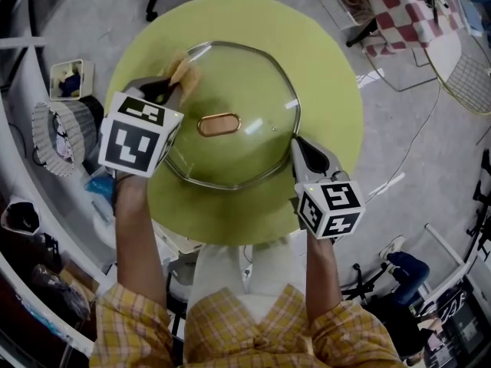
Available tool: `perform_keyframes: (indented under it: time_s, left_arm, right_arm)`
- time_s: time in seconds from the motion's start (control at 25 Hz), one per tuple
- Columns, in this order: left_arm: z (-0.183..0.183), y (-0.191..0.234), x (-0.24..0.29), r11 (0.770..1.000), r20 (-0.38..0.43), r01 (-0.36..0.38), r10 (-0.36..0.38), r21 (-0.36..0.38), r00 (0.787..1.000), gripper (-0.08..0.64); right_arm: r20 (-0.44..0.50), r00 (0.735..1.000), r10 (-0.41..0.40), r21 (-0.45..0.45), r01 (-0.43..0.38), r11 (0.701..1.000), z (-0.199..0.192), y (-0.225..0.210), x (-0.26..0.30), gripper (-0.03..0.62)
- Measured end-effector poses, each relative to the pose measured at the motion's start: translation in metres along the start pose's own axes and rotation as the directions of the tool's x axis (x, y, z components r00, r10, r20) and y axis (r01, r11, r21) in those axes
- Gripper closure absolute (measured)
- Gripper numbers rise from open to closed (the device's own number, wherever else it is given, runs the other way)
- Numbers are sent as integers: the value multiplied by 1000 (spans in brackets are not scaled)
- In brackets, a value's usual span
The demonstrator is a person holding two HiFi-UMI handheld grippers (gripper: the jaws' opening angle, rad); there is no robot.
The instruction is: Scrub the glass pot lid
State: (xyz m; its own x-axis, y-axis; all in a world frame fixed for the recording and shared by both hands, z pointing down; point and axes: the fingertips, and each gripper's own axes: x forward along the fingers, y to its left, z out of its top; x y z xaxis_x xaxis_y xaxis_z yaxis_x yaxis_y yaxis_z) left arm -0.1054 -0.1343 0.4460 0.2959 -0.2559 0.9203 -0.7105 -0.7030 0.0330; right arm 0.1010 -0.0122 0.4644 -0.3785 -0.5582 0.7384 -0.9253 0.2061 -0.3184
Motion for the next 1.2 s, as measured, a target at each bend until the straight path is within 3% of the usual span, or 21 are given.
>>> perform_keyframes:
  time_s: [1.2]
  left_arm:
    - [51, -4, 21, 999, 0, -30, 30, 37, 1000, 526]
  right_arm:
    - [-1, 999, 53, -2, -53, 999, 2, -2, 1, 584]
